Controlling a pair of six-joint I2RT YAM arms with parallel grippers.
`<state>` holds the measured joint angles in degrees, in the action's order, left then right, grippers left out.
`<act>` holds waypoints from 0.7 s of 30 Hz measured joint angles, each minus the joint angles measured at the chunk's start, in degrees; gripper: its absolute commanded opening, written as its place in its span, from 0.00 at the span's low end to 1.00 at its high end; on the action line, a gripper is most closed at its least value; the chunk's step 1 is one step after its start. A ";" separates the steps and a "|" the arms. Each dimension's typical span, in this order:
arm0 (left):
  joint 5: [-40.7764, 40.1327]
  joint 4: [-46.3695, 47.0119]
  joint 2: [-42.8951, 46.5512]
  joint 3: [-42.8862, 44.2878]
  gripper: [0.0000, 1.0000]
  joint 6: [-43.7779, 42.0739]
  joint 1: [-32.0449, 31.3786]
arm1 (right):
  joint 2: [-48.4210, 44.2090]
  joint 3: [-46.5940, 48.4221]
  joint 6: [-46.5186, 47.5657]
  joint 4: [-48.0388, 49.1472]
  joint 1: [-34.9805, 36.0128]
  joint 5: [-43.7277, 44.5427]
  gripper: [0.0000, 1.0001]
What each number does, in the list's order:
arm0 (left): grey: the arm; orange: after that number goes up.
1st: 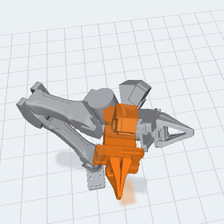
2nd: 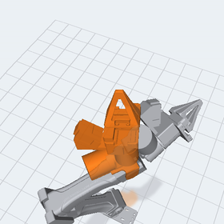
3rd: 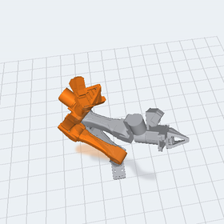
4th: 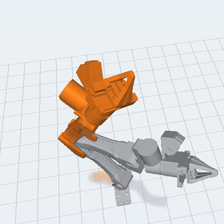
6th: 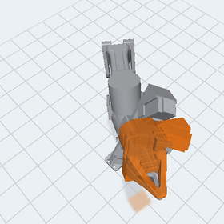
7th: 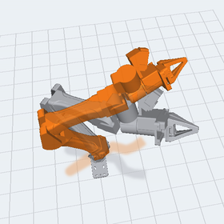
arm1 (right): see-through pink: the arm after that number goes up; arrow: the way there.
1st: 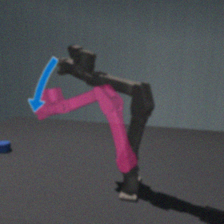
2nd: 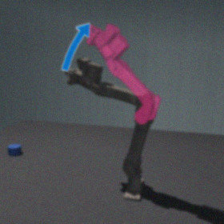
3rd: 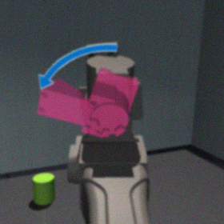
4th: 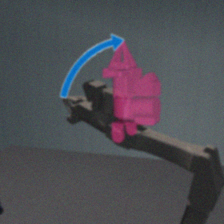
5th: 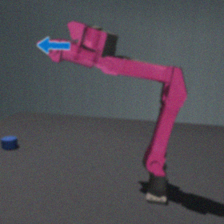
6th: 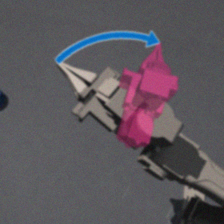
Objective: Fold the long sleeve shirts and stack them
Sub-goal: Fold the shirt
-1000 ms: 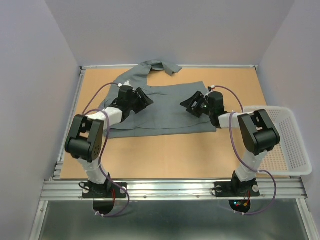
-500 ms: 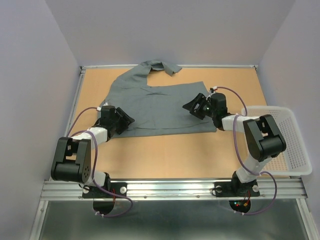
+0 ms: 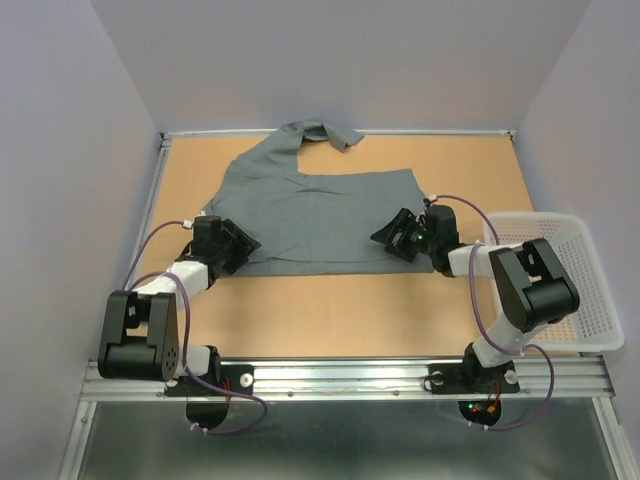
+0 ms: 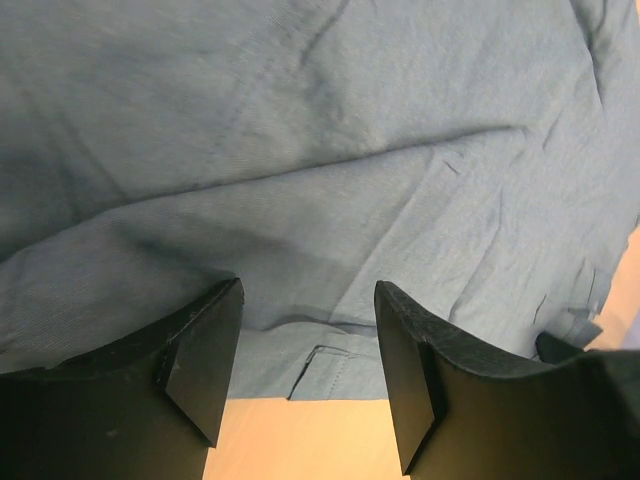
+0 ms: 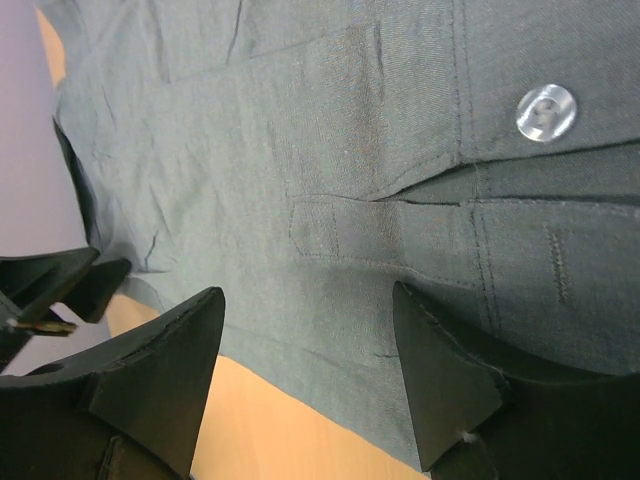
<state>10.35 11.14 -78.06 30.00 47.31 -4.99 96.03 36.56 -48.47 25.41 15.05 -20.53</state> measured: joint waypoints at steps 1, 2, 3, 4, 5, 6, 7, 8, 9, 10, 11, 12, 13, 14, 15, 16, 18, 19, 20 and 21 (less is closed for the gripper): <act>-0.17 -0.74 0.55 0.00 0.67 -0.13 0.20 | -1.29 -0.74 0.26 -0.87 0.00 0.20 0.74; -0.55 -1.79 1.70 0.00 0.67 -0.55 0.35 | -2.38 -1.31 0.66 -2.01 0.00 0.63 0.74; -1.05 -2.75 3.17 0.00 0.67 -1.05 0.57 | -2.99 -1.53 0.79 -2.54 0.00 0.81 0.74; -1.57 -3.78 4.48 0.17 0.67 -1.75 0.61 | -3.96 -1.75 1.22 -3.85 0.00 1.11 0.74; -1.84 -4.61 5.40 0.55 0.66 -2.32 0.61 | -4.63 -1.79 1.62 -4.90 0.00 1.31 0.74; -1.88 -5.07 5.84 0.83 0.66 -2.71 0.61 | -5.38 -1.77 2.14 -6.14 0.00 1.49 0.74; -1.86 -5.81 6.32 1.51 0.66 -3.37 0.59 | -5.97 -1.75 2.60 -7.23 0.00 1.70 0.74; -1.84 -6.25 6.62 2.16 0.66 -3.74 0.59 | -6.23 -1.73 2.71 -7.67 0.02 1.68 0.74; -1.77 -6.58 6.69 2.75 0.66 -3.98 0.52 | -6.69 -1.62 3.10 -8.85 0.07 1.70 0.74; -1.51 -7.19 6.71 3.85 0.66 -4.13 0.13 | -7.04 -1.33 3.32 -9.90 0.22 1.75 0.73; -1.44 -7.32 6.71 4.46 0.66 -4.22 -0.28 | -7.28 -0.96 3.52 -10.78 0.42 1.81 0.73; -1.42 -7.48 6.71 5.18 0.66 -4.13 -1.09 | -7.61 -0.24 3.65 -11.96 0.83 1.84 0.73; -1.33 -7.50 6.73 5.64 0.66 -4.02 -1.81 | -7.80 0.35 3.67 -12.59 1.18 1.84 0.73; -1.29 -7.48 6.71 6.05 0.66 -3.87 -2.91 | -8.02 1.33 3.67 -13.20 1.68 1.77 0.71; -1.11 -7.39 6.69 6.27 0.66 -3.56 -3.89 | -8.11 2.01 3.67 -13.42 2.08 1.70 0.69; -1.09 -7.21 6.58 6.36 0.66 -3.19 -4.63 | -8.17 3.06 3.67 -13.62 2.62 1.73 0.66; -0.72 -6.51 5.66 6.38 0.66 -2.38 -5.53 | -8.17 4.59 3.63 -14.14 3.48 1.77 0.65; -0.68 -6.16 5.01 6.38 0.65 -2.05 -5.60 | -8.15 5.64 3.52 -14.69 4.13 1.73 0.64; -0.70 -5.86 3.82 6.38 0.65 -1.64 -5.57 | -8.04 6.25 3.43 -14.95 4.61 1.70 0.60; -0.74 -5.75 2.80 6.38 0.65 -1.36 -5.53 | -7.72 7.50 3.21 -15.23 5.51 1.68 0.58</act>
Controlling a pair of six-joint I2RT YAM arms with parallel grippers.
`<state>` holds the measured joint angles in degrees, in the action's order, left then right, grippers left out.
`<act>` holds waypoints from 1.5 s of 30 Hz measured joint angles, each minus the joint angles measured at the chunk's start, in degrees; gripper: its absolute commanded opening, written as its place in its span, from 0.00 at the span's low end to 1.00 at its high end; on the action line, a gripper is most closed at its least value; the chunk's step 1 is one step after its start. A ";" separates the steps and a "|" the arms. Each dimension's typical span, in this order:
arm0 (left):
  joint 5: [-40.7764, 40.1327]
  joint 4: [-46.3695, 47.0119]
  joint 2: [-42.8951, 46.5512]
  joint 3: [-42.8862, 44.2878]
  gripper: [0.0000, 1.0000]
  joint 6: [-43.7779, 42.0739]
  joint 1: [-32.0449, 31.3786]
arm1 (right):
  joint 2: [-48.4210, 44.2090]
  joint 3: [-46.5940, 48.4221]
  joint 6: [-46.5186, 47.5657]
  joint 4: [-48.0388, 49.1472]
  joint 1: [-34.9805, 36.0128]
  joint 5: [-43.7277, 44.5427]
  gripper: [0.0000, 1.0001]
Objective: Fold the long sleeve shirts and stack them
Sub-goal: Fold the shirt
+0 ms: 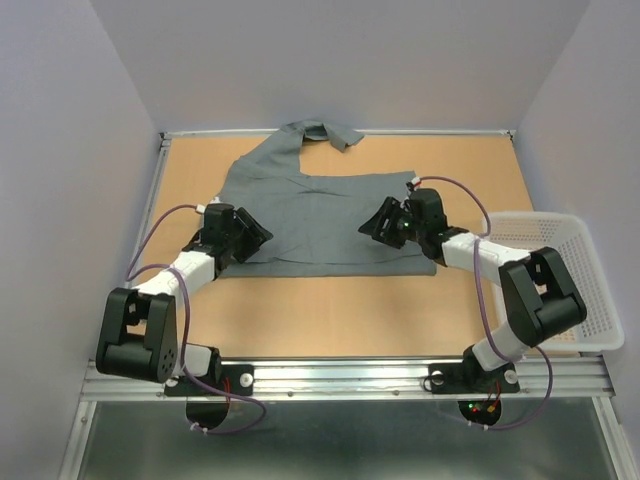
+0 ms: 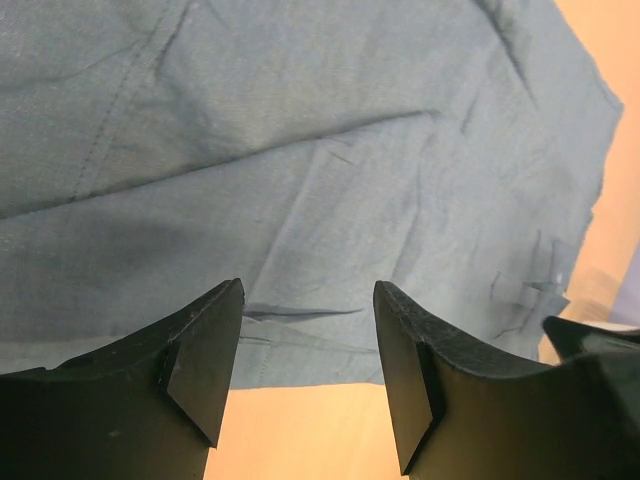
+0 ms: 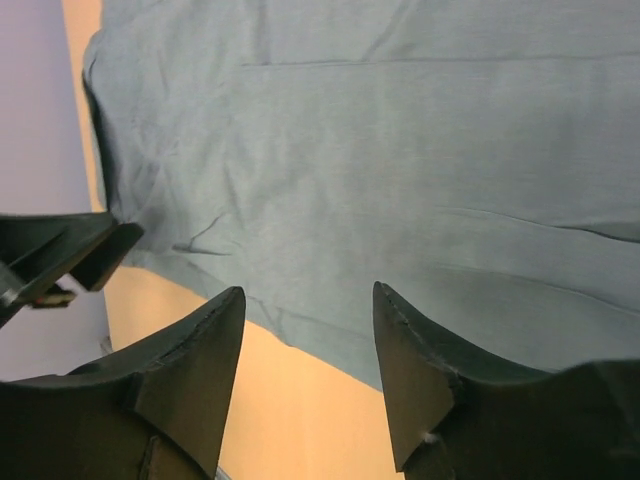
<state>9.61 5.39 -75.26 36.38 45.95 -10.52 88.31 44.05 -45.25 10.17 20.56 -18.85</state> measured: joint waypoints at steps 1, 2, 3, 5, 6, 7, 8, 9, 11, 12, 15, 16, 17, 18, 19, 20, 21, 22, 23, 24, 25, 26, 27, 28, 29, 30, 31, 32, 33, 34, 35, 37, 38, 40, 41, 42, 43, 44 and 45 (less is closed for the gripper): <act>-0.02 0.13 -0.87 0.00 0.65 0.15 0.00 | 0.48 0.90 -0.26 0.00 0.92 0.00 0.57; -0.22 0.26 -1.70 0.00 0.65 0.26 0.04 | 1.25 1.99 -0.48 0.04 1.99 -0.11 0.57; -0.37 0.33 -2.51 0.00 0.65 0.42 0.09 | 2.23 2.80 -0.94 0.13 3.21 -0.22 0.57; -0.72 0.52 -3.30 -0.02 0.65 0.48 0.39 | 3.80 3.28 -1.77 0.22 4.81 -0.24 0.55; -0.76 0.70 -3.41 -0.04 0.65 0.50 0.61 | 4.52 3.28 -1.99 0.09 5.49 -0.20 0.54; -0.87 1.11 -3.63 -0.11 0.65 0.50 0.94 | 5.42 3.17 -2.38 -0.33 5.90 0.48 0.53; -0.98 1.64 -3.74 -0.26 0.65 0.50 1.33 | 5.81 3.08 -2.62 -0.55 6.01 0.79 0.53; -1.07 1.77 -3.87 -0.35 0.65 0.48 1.79 | 6.29 2.64 -2.80 -0.81 6.05 1.33 0.53; -1.36 2.43 -4.28 -0.79 0.65 0.44 2.91 | 6.43 1.51 -2.84 -1.09 6.03 2.67 0.53; -1.51 2.51 -4.46 -1.29 0.65 0.42 3.69 | 6.45 0.94 -2.78 -1.18 6.03 3.04 0.53; -1.84 1.86 -4.50 -2.49 0.65 0.04 5.88 | 6.43 -0.74 -2.36 -1.55 5.75 4.57 0.53; -1.97 1.68 -4.50 -2.62 0.65 -0.11 6.27 | 6.34 -1.01 -2.03 -2.36 5.64 5.53 0.53; -2.27 0.90 -4.46 -2.62 0.65 -0.52 7.02 | 6.14 -0.94 -1.33 -2.64 5.62 6.16 0.53; -2.69 0.48 -4.37 -2.62 0.65 -0.90 7.37 | 5.75 -0.92 -0.57 -3.43 5.64 6.97 0.53; -3.37 -0.76 -3.85 -2.58 0.65 -1.86 7.67 | 5.18 -0.85 1.11 -5.07 5.64 8.00 0.53; -3.85 -1.62 -3.28 -2.49 0.65 -2.36 7.76 | 4.59 -0.50 2.38 -6.60 5.64 8.61 0.53; -4.26 -2.93 -2.49 -2.27 0.65 -3.17 7.76 | 4.00 -0.07 4.31 -8.68 5.68 9.68 0.54; -4.42 -4.07 -1.77 -1.86 0.65 -3.63 7.74 | 3.82 0.57 5.27 -10.03 5.68 10.10 0.54; -4.66 -5.07 -0.98 -1.29 0.65 -4.17 7.56 | 3.65 1.73 6.95 -12.13 5.68 10.84 0.53; -5.18 -6.27 -0.46 -0.46 0.65 -4.94 7.32 | 3.65 3.89 8.96 -14.56 5.75 11.65 0.53; -5.79 -7.37 0.20 0.83 0.65 -5.66 6.69 | 3.69 5.44 10.43 -15.78 5.81 12.35 0.53; -6.71 -8.44 0.52 2.58 0.65 -6.54 5.75 | 3.85 7.80 12.76 -17.03 5.88 13.49 0.53; -7.54 -8.98 0.52 4.04 0.66 -7.17 4.76 | 4.09 9.42 14.01 -17.64 6.14 14.16 0.54; -9.14 -9.55 0.20 6.14 0.66 -7.91 2.60 | 4.85 12.33 15.98 -18.58 6.62 15.74 0.54; -10.58 -10.25 -0.63 8.70 0.66 -8.85 0.33 | 5.75 14.51 17.57 -18.86 7.15 16.92 0.54; -11.52 -10.40 -1.68 10.75 0.65 -9.60 -1.33 | 6.97 16.87 18.99 -18.93 7.89 18.25 0.54; -12.24 -10.58 -2.73 12.39 0.65 -10.19 -2.71 | 8.68 19.19 20.35 -18.97 8.79 19.54 0.54; -12.98 -10.97 -4.70 14.60 0.65 -10.97 -4.33 | 10.36 21.09 21.70 -19.19 9.55 20.87 0.54; -13.66 -11.21 -7.08 16.72 0.65 -11.80 -5.68 | 11.43 21.99 22.27 -19.34 9.97 21.49 0.54; -14.34 -11.52 -9.79 18.32 0.65 -12.55 -6.64 | 13.25 23.10 23.12 -19.65 10.69 22.32 0.54; -14.97 -12.44 -12.22 19.87 0.65 -13.18 -7.30 | 14.93 23.71 24.22 -20.41 11.54 23.65 0.54; -16.06 -13.60 -18.01 21.73 0.65 -14.43 -8.28 | 16.72 23.74 25.18 -21.84 12.70 25.18 0.54; -16.26 -14.21 -19.58 21.75 0.65 -14.71 -8.48 | 17.94 23.74 25.77 -23.45 13.46 26.08 0.54; -16.39 -16.57 -22.45 21.22 0.65 -15.26 -8.66 | 18.75 23.61 26.43 -25.03 14.53 27.21 0.54; -16.65 -16.83 -22.73 20.85 0.65 -15.52 -8.72 | 18.58 23.58 26.53 -25.31 15.23 27.67 0.54; -16.72 -17.14 -22.23 20.72 0.65 -15.63 -8.76 | 18.38 23.45 26.62 -25.68 15.67 27.93 0.54; -16.72 -17.70 -21.79 20.37 0.65 -15.76 -8.81 | 18.18 22.99 26.71 -26.25 16.20 28.17 0.54; -16.70 -18.10 -21.51 19.85 0.65 -15.78 -8.87 | 17.84 22.51 26.71 -26.38 16.76 28.33 0.54; -16.65 -18.34 -21.14 19.15 0.65 -15.93 -8.92 | 17.44 22.03 26.69 -26.77 17.38 28.37 0.54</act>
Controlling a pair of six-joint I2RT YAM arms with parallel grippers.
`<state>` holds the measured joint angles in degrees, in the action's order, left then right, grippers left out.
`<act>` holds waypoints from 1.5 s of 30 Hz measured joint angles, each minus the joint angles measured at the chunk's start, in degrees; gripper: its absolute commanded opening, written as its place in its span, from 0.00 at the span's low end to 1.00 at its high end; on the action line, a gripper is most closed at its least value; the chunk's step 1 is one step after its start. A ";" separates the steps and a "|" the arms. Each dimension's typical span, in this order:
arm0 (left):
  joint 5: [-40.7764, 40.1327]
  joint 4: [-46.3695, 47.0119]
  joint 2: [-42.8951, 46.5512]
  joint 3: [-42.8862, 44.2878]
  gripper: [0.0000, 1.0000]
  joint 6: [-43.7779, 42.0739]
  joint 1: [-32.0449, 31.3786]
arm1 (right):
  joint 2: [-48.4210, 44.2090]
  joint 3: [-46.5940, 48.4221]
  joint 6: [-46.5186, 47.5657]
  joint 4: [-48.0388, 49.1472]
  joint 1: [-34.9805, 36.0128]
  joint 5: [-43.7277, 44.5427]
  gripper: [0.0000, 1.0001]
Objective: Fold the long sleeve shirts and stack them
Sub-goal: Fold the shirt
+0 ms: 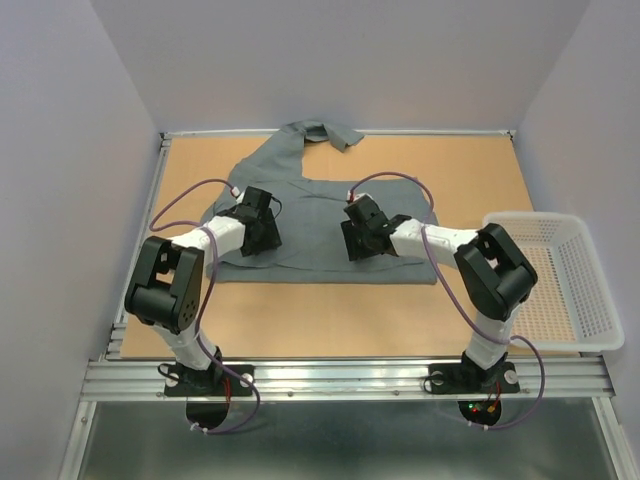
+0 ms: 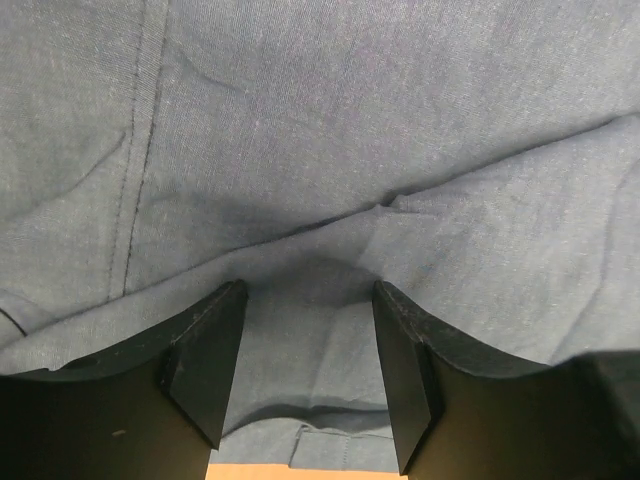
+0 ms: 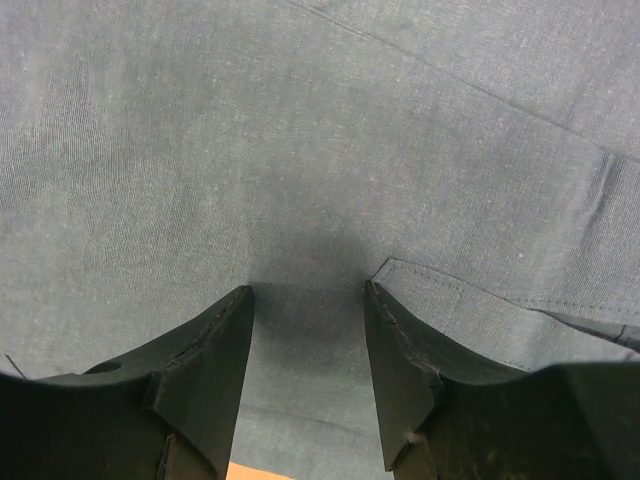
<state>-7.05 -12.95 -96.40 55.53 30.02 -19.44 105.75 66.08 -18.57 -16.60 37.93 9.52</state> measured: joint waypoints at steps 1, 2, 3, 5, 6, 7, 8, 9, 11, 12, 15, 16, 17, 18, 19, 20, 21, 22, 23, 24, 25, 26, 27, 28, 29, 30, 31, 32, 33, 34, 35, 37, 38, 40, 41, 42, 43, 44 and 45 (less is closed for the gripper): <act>0.26 -0.26 0.66 -0.50 0.65 -0.04 -0.02 | -0.59 -0.79 -0.02 -0.39 0.66 0.00 0.54; 0.52 -0.28 1.46 -1.62 0.65 -0.15 -0.04 | -1.22 -1.46 -0.22 -1.11 1.40 -0.02 0.55; 0.63 -0.46 2.08 -2.21 0.65 -0.17 -0.07 | -1.97 -2.23 -0.42 -1.84 2.38 -0.13 0.55; 1.25 -0.94 4.26 -4.55 0.65 -0.37 -0.17 | -3.56 -3.98 -1.09 -3.50 4.31 -0.79 0.55; 1.88 -1.60 5.77 -6.03 0.65 -0.44 -0.22 | -4.52 -4.85 -1.40 -4.24 4.98 -1.44 0.55; 2.14 -2.01 6.64 -6.80 0.66 -0.46 -0.22 | -5.77 -6.05 -1.86 -4.94 5.64 -2.19 0.55; 2.58 -2.75 8.17 -8.09 0.66 -0.44 -0.22 | -6.60 -6.88 -2.23 -5.44 5.95 -2.97 0.55; 2.99 -3.61 9.20 -8.85 0.66 -0.44 -0.22 | -8.33 -8.26 -2.84 -6.80 6.54 -4.63 0.55; 4.20 -6.75 11.93 -10.67 0.66 -0.44 -0.35 | -9.97 -9.40 -3.50 -9.01 6.75 -6.97 0.55; 4.55 -9.18 13.07 -10.91 0.66 -0.50 -0.42 | -10.58 -9.60 -3.67 -10.71 6.82 -7.74 0.55; 4.11 -16.22 15.15 -9.16 0.68 -1.44 -0.17 | -11.17 -9.18 -3.41 -15.58 6.38 -8.17 0.55; 3.89 -17.97 15.21 -7.21 0.68 -1.86 0.20 | -11.17 -8.39 -2.93 -17.64 5.70 -8.31 0.55; 3.65 -19.76 15.02 -4.00 0.68 -2.47 0.96 | -11.17 -7.52 -2.47 -18.95 4.81 -8.50 0.55; 3.78 -20.28 14.51 -1.36 0.68 -2.82 2.03 | -11.13 -5.46 -1.68 -21.07 2.51 -9.14 0.55; 3.67 -20.72 13.40 3.61 0.68 -3.26 4.22 | -11.13 -3.61 -1.18 -21.90 0.00 -9.33 0.56; 3.58 -20.85 11.74 8.22 0.69 -3.50 6.25 | -10.86 -1.11 -0.52 -22.53 -3.26 -8.85 0.57; 3.45 -20.74 9.92 12.44 0.69 -3.72 7.76 | -10.49 1.36 -0.11 -22.53 -6.34 -7.98 0.58; 3.30 -18.80 7.48 16.83 0.69 -3.96 9.77 | -10.08 3.37 0.33 -22.40 -8.57 -7.21 0.58; 3.26 -18.29 5.27 20.65 0.69 -4.31 11.21 | -9.33 5.88 0.85 -22.40 -11.37 -6.43 0.59; 3.10 -17.66 2.36 24.68 0.69 -4.81 12.68 | -8.28 8.55 1.16 -22.08 -14.27 -5.92 0.59; 2.93 -16.76 -0.37 27.96 0.69 -5.79 13.68 | -7.45 10.16 1.33 -21.70 -16.37 -5.62 0.60; 2.73 -16.06 -3.04 30.42 0.69 -7.10 14.36 | -6.58 11.50 1.46 -21.20 -18.47 -5.62 0.64; 2.62 -15.80 -5.62 32.39 0.69 -8.66 14.75 | -5.79 12.11 1.55 -20.74 -20.81 -5.62 0.65; 2.60 -15.52 -7.65 33.64 0.69 -9.70 14.99 | -5.20 12.17 1.49 -20.39 -22.32 -5.64 0.68; 2.49 -15.10 -9.88 34.58 0.68 -11.37 15.15 | -4.66 12.17 1.46 -20.35 -23.63 -5.62 0.72; 2.58 -14.62 -12.11 35.26 0.68 -12.92 15.43 | -3.89 12.17 1.44 -20.39 -24.79 -5.66 0.74; 2.97 -14.08 -13.99 35.34 0.68 -14.69 15.47 | -3.10 12.17 1.31 -20.37 -25.70 -5.68 0.76; 3.91 -13.60 -15.58 35.32 0.68 -16.52 15.72 | -2.34 12.17 1.05 -20.37 -26.32 -5.75 0.78; 5.49 -13.07 -16.96 35.21 0.68 -18.58 15.85 | -1.70 12.17 0.74 -20.39 -26.71 -6.40 0.79; 6.60 -12.87 -17.62 35.17 0.68 -19.74 15.93 | -1.38 12.17 0.76 -20.31 -26.86 -6.64 0.79; 7.80 -12.11 -18.21 34.82 0.69 -21.68 16.09 | -1.03 12.17 0.42 -20.22 -26.93 -7.23 0.79; 9.84 -10.69 -18.32 33.79 0.69 -25.11 16.22 | -0.87 12.17 0.15 -20.09 -26.93 -8.37 0.79; 10.51 -9.84 -18.27 33.42 0.69 -26.40 16.31 | -0.87 12.17 0.11 -19.93 -26.93 -8.94 0.79; 12.55 -7.76 -18.27 32.28 0.69 -29.27 16.74 | -0.87 12.15 -0.07 -19.12 -26.93 -10.05 0.79; 13.66 -6.82 -18.27 31.45 0.69 -30.62 17.03 | -0.87 12.11 -0.07 -18.84 -26.93 -10.40 0.79; 14.86 -6.23 -18.27 30.77 0.69 -31.78 17.35 | -0.87 12.11 -0.07 -18.75 -26.91 -10.91 0.79; 15.63 -5.81 -18.27 30.36 0.69 -32.63 17.66 | -0.87 12.09 -0.07 -18.60 -26.93 -11.15 0.79; 17.07 -5.77 -18.36 30.18 0.69 -33.59 18.32 | -0.87 12.07 -0.07 -18.27 -26.93 -11.52 0.79; 18.10 -5.53 -18.58 30.18 0.69 -34.32 18.88 | -0.87 11.98 -0.07 -17.90 -26.93 -11.72 0.79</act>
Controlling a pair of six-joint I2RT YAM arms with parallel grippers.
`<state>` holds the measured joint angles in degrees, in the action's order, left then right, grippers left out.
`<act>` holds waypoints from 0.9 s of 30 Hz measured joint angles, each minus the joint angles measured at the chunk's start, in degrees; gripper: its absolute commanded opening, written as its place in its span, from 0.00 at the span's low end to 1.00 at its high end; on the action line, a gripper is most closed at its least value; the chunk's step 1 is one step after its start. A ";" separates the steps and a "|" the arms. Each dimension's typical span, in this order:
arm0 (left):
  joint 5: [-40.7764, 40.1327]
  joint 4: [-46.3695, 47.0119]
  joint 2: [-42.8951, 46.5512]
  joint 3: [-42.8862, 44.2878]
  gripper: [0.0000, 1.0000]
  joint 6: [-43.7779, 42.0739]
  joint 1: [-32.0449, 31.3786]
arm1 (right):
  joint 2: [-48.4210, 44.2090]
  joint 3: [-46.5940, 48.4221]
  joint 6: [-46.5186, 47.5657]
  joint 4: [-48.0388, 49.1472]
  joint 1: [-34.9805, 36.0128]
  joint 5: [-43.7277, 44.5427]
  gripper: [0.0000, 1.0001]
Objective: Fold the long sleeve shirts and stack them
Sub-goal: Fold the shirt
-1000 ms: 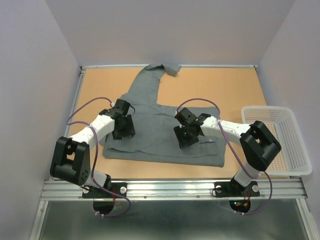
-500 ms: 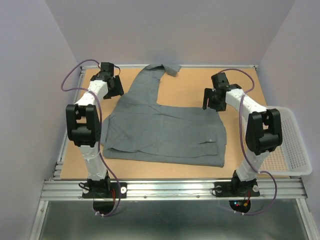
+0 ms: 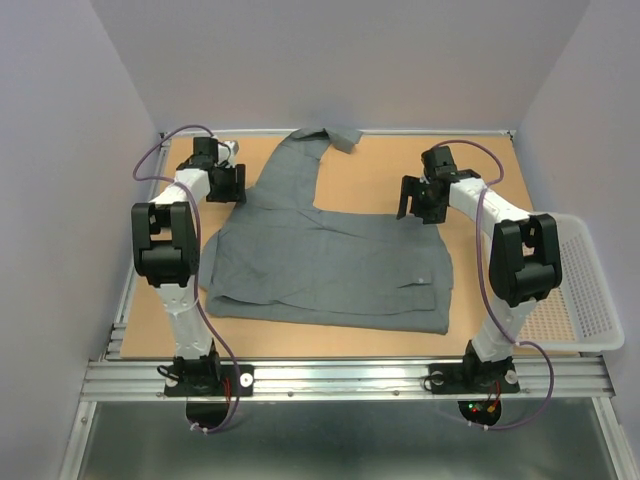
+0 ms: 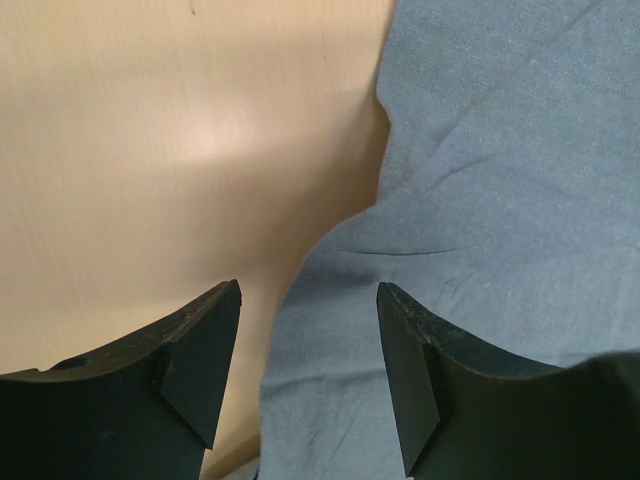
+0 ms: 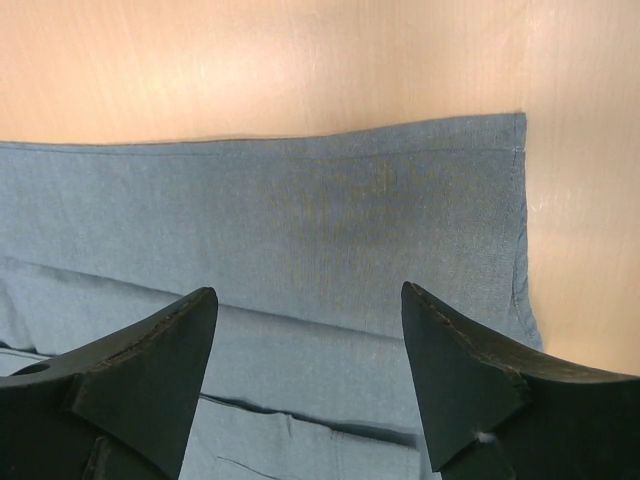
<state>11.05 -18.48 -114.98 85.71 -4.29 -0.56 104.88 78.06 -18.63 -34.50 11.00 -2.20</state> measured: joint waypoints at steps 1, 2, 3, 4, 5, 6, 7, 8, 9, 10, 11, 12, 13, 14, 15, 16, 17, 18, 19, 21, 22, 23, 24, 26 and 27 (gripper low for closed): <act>0.87 0.24 -0.17 0.07 0.69 -0.61 0.44 | 0.00 -0.13 0.00 0.39 0.00 -0.15 0.79; 1.86 0.33 -0.46 0.22 0.68 -1.22 0.90 | 0.00 -0.20 -0.02 0.68 0.00 -0.26 0.79; 2.82 0.50 -0.87 0.28 0.68 -1.70 1.22 | 0.00 -0.31 -0.09 0.94 0.00 -0.37 0.79; 3.67 0.72 -1.22 0.28 0.68 -2.05 1.62 | 0.00 -0.39 -0.20 1.22 0.00 -0.37 0.79; 4.61 0.90 -1.75 0.28 0.67 -2.36 2.01 | 0.00 -0.48 -0.24 1.53 0.00 -0.37 0.79; 5.53 0.98 -2.27 0.28 0.66 -2.56 2.19 | 0.00 -0.57 -0.31 1.95 0.00 -0.37 0.79; 5.99 1.09 -2.58 0.28 0.65 -2.67 2.21 | 0.00 -0.61 -0.39 2.12 0.00 -0.35 0.79; 6.73 1.18 -3.04 0.31 0.63 -2.80 2.16 | 0.00 -0.66 -0.44 2.23 0.00 -0.35 0.79; 7.15 1.18 -3.41 0.31 0.63 -2.84 2.14 | 0.00 -0.66 -0.59 2.36 0.00 -0.35 0.79; 7.85 1.16 -4.07 0.39 0.61 -2.97 2.10 | 0.00 -0.66 -0.63 2.51 0.00 -0.33 0.79; 8.39 1.42 -4.35 0.70 0.59 -3.19 1.99 | 0.00 -0.72 -0.68 2.75 0.00 -0.31 0.79; 8.90 1.57 -4.50 1.01 0.57 -3.21 1.97 | 0.00 -0.94 -0.74 3.19 0.00 -0.26 0.79; 9.38 1.64 -4.81 1.38 0.52 -3.23 1.90 | 0.00 -1.07 -0.83 3.34 0.00 -0.22 0.79; 9.99 1.86 -5.20 1.60 0.50 -3.28 1.88 | 0.00 -1.25 -0.85 3.45 0.00 -0.20 0.79; 10.47 1.99 -5.44 1.75 0.46 -3.34 1.84 | 0.00 -1.33 -0.92 3.48 0.00 -0.15 0.78; 11.06 2.08 -5.75 1.97 0.41 -3.34 1.81 | 0.00 -1.36 -1.05 3.54 0.00 0.00 0.78; 11.47 2.03 -5.97 2.27 0.36 -3.39 1.79 | 0.00 -1.36 -1.09 3.61 0.00 0.15 0.78; 11.80 2.03 -6.16 2.47 0.26 -3.34 1.79 | 0.00 -1.36 -1.18 3.72 0.00 0.68 0.77; 12.15 1.95 -6.29 2.47 0.18 -3.32 1.79 | 0.00 -1.36 -1.29 3.82 -0.02 1.38 0.77; 12.63 1.57 -6.47 2.47 0.12 -3.48 1.79 | 0.04 -1.36 -1.77 3.91 -0.02 2.62 0.76; 12.70 1.44 -6.47 2.47 0.12 -3.28 1.79 | 0.11 -1.33 -1.97 4.02 -0.07 3.32 0.76; 12.70 1.42 -6.47 2.47 0.11 -3.23 1.77 | 0.28 -1.29 -2.16 4.17 -0.11 4.24 0.76; 12.72 1.42 -6.47 2.47 0.07 -3.23 1.77 | 0.44 -1.29 -2.19 4.22 -0.13 4.79 0.75; 12.70 1.40 -6.47 2.47 0.07 -3.13 1.77 | 1.49 -1.03 -2.25 4.39 -0.20 7.34 0.74; 12.70 1.38 -6.47 2.47 0.07 -3.13 1.77 | 2.23 -0.83 -2.16 4.48 -0.28 8.44 0.72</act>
<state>23.75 -17.10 -121.45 88.18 -7.42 1.21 107.11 77.23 -20.80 -30.02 10.72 6.24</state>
